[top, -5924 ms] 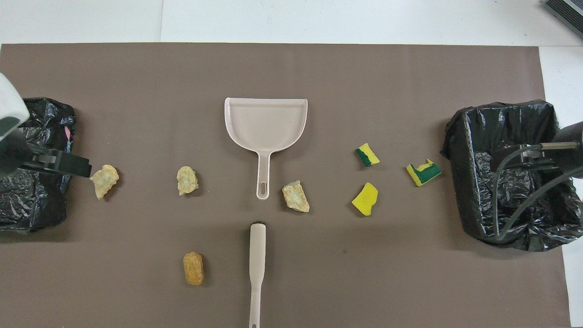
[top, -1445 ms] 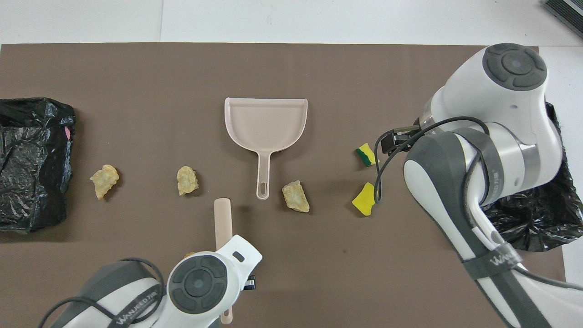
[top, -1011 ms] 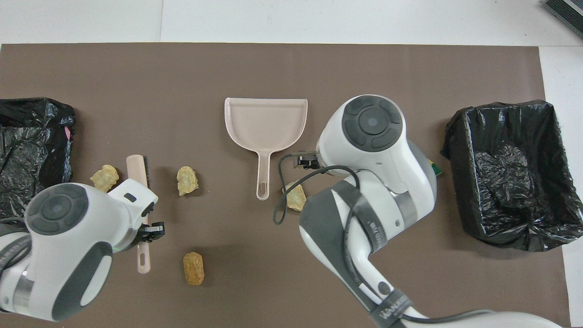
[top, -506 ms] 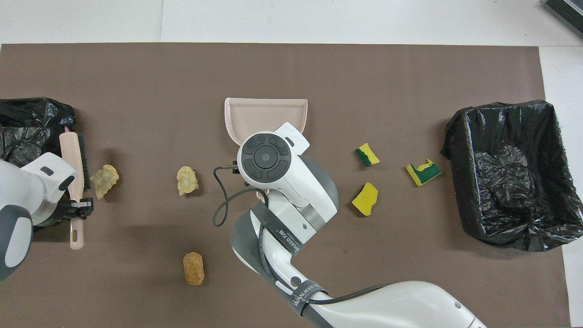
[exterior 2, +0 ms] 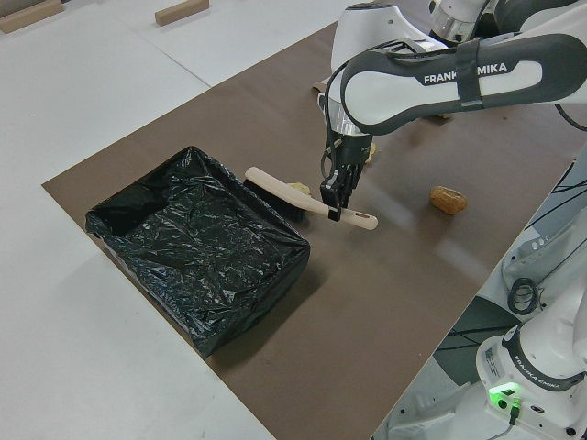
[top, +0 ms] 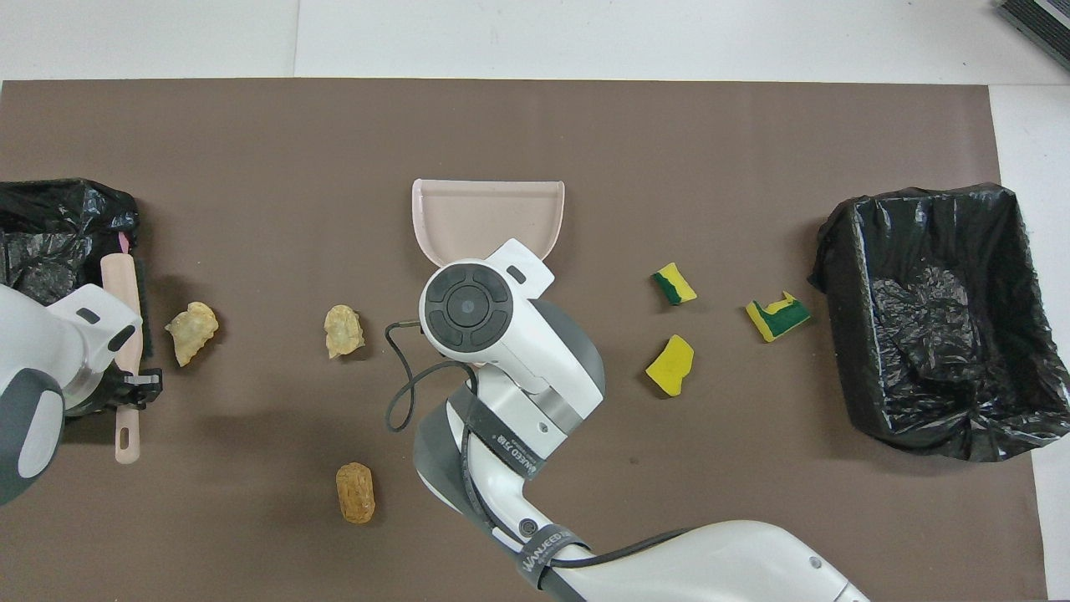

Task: Sweep and dump trash in bin
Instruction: 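Grasp the brush with the left gripper while the right gripper grasps the dustpan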

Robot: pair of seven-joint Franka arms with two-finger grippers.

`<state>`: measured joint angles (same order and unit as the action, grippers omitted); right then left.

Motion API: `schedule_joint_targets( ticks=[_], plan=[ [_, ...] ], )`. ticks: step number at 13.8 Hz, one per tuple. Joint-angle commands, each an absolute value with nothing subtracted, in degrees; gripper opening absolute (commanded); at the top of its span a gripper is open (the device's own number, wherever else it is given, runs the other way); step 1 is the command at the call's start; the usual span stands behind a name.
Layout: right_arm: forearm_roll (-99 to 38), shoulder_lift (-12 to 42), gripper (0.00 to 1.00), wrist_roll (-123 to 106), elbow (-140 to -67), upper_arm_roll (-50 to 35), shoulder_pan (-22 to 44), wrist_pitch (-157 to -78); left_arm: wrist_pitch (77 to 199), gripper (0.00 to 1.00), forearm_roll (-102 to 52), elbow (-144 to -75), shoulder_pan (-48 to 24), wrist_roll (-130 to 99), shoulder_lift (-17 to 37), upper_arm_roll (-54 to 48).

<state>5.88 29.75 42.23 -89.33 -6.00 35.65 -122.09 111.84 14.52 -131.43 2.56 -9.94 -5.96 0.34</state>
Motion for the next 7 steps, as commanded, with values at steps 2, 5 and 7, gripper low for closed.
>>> schedule_joint_targets(
  ticks=[2,5,7],
  plan=[
    [7.12,29.09,0.53,42.19,-90.79,-6.07,35.24,-122.35,111.01,0.0,15.56,-132.19,3.43,-4.42,-7.12,-0.53],
    [9.66,29.09,0.09,40.61,-90.09,-6.06,35.07,-121.64,111.01,0.0,12.59,-132.36,2.73,-2.9,-7.21,-0.62],
    [10.28,29.0,0.0,40.34,-89.38,-6.06,34.89,-121.46,110.48,0.0,7.48,-132.45,1.15,-1.58,-7.21,-0.7]
  ],
)
